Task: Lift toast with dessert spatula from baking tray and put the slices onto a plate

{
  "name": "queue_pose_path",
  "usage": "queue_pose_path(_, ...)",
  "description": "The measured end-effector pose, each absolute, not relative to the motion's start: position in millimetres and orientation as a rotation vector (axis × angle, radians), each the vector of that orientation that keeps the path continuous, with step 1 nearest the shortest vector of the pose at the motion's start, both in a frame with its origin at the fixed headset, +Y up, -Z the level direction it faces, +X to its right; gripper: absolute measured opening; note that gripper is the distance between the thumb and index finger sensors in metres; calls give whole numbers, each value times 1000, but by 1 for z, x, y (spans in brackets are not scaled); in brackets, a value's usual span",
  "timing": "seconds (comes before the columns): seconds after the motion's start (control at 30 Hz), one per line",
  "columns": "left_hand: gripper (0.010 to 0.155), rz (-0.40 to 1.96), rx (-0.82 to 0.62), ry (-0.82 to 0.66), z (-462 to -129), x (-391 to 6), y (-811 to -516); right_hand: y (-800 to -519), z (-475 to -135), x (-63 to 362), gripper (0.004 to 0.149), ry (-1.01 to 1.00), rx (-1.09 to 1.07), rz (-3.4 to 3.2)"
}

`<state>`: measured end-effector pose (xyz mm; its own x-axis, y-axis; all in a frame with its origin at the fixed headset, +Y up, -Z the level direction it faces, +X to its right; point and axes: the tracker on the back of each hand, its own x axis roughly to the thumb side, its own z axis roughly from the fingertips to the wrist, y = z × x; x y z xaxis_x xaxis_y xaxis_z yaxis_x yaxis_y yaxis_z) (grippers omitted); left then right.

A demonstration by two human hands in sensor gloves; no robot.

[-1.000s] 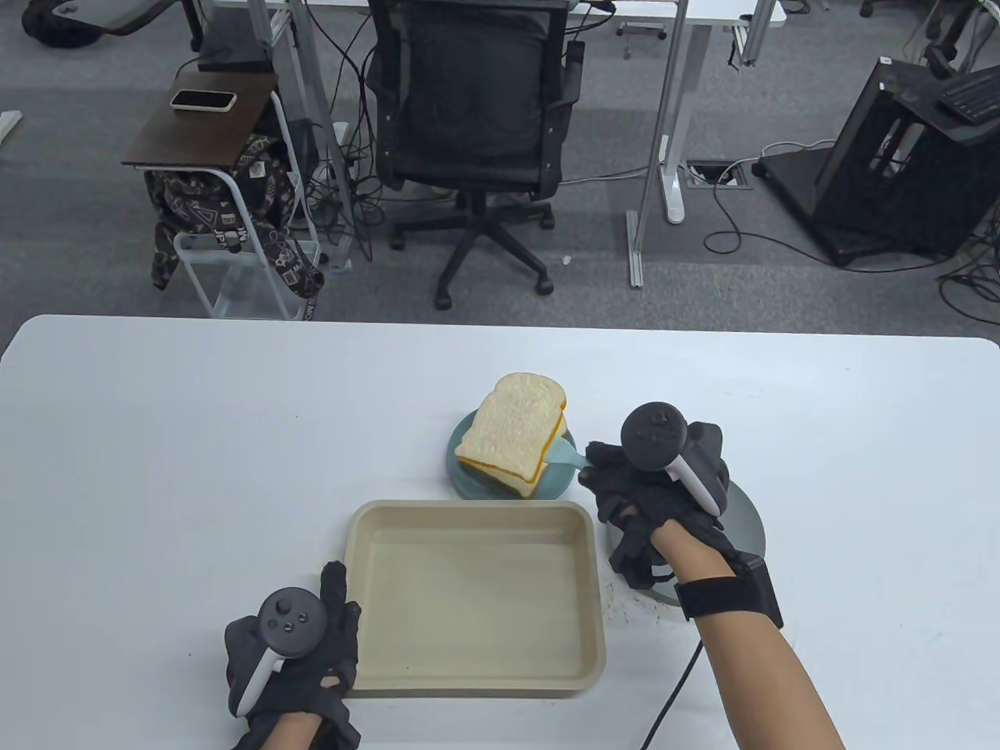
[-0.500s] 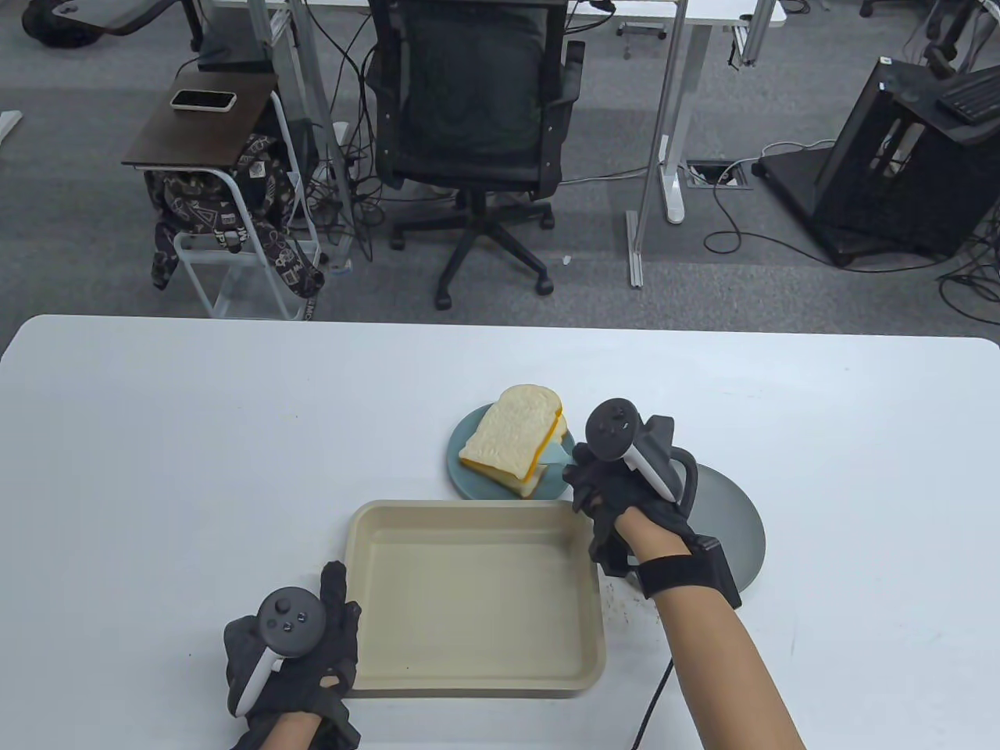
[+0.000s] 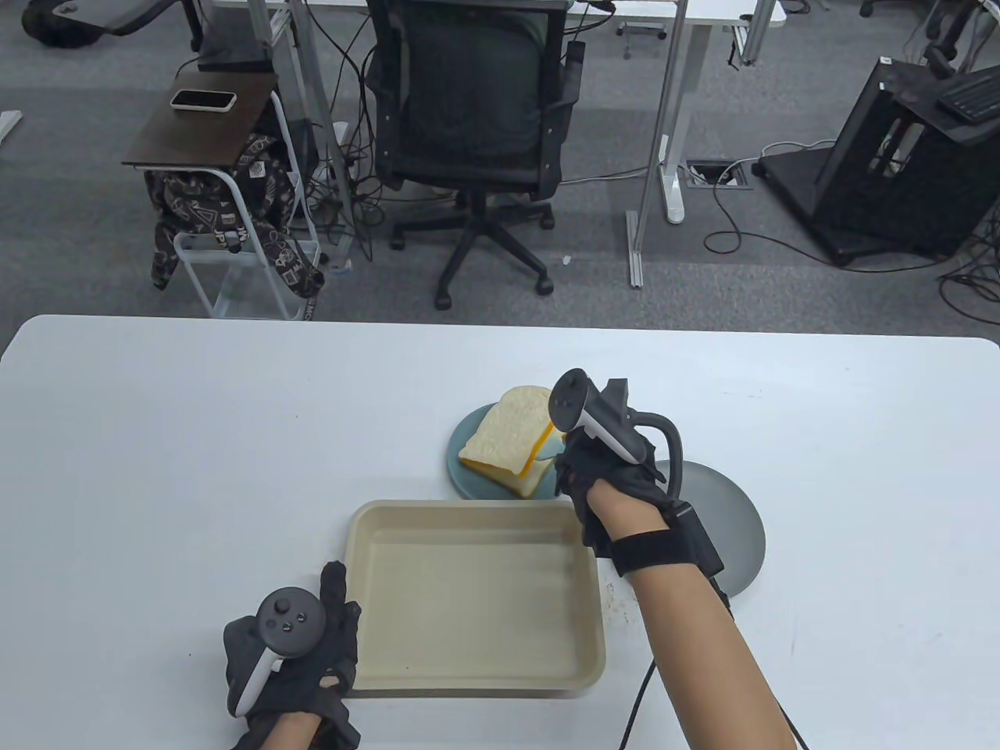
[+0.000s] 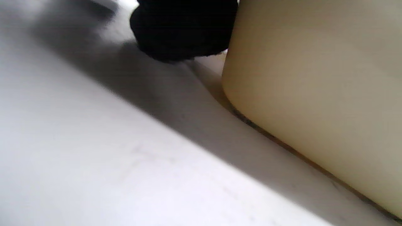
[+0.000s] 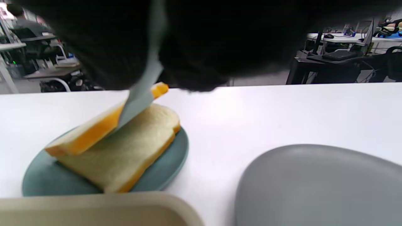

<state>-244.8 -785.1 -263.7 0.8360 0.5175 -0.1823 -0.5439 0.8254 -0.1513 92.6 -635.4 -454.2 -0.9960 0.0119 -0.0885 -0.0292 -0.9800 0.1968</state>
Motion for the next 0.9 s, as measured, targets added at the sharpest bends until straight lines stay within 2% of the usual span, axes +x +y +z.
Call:
queue_pose_path(0.23, 64, 566, -201, 135, -264, -245, -785, -624, -446, 101, 51, 375, -179, 3146)
queue_pose_path(0.63, 64, 566, -202, 136, -264, -245, -785, -624, -421, 135, 51, 369, -213, 3174)
queue_pose_path(0.83, 64, 568, -202, 136, -264, -245, -785, -613, -397, 158, 52, 265, -244, 3235)
queue_pose_path(0.9, 64, 568, -202, 136, -264, -245, -785, -608, -383, 169, 52, 162, -249, 3221)
